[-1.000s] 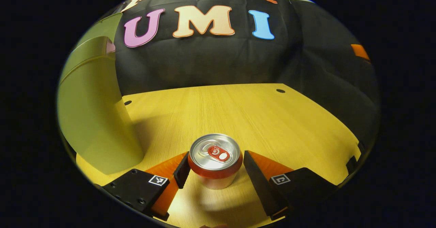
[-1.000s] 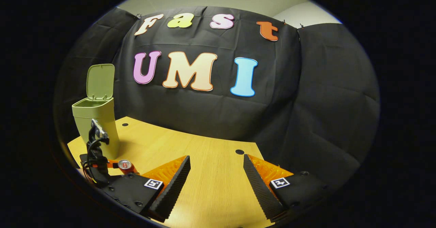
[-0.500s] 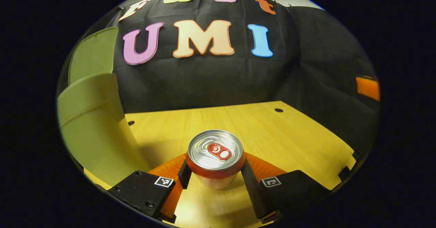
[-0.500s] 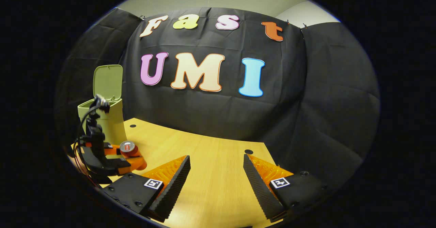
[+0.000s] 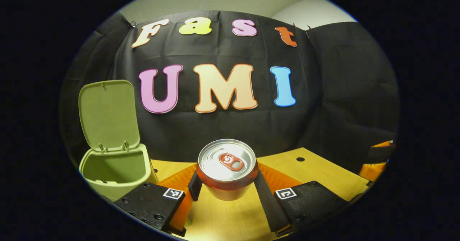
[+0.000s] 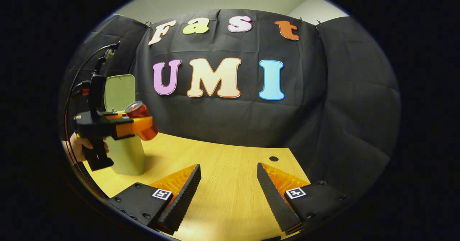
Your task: Press the lid of the desktop garbage bin to open it, pick up the crumpled paper on the desktop and throw it into the bin, then pick up the pop can on the desktop and drop it into the bin, and finally close the garbage bin lid.
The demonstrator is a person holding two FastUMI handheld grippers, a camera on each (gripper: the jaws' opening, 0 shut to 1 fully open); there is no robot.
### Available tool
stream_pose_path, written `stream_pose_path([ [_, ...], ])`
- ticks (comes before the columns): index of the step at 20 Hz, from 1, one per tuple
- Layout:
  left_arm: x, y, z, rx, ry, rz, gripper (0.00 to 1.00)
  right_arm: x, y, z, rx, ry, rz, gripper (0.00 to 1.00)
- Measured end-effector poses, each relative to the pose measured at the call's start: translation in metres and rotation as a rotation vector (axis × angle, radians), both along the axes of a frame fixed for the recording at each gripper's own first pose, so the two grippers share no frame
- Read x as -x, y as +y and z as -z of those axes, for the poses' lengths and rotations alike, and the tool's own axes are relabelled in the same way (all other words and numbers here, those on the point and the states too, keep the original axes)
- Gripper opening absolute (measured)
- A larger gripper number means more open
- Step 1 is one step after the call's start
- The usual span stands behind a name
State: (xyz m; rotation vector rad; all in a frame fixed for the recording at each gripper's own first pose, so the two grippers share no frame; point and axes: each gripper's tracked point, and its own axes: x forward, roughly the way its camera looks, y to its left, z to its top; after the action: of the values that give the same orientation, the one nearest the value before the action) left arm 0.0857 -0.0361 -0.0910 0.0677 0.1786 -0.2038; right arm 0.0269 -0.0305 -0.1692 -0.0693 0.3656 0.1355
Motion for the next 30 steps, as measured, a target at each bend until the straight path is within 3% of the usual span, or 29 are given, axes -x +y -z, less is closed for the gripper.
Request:
stream_pose_path([
  [9,-0.024,0.097,-0.058,-0.048,-0.123,-0.207,0.77,0.001,0.001,0.014,-0.035,0.033,0.001,0.99],
  [23,-0.003,0.220,-0.055,-0.108,-0.112,-0.453,0.76,-0.017,0.028,0.017,-0.032,0.038,-0.077,0.99],
  [29,-0.003,0.236,-0.084,-0.155,-0.172,-0.476,0.98,-0.017,0.032,0.016,-0.040,0.038,-0.073,0.99],
  [30,-0.004,0.237,-0.090,-0.154,-0.180,-0.478,0.94,-0.017,0.032,0.015,-0.041,0.036,-0.069,1.00],
])
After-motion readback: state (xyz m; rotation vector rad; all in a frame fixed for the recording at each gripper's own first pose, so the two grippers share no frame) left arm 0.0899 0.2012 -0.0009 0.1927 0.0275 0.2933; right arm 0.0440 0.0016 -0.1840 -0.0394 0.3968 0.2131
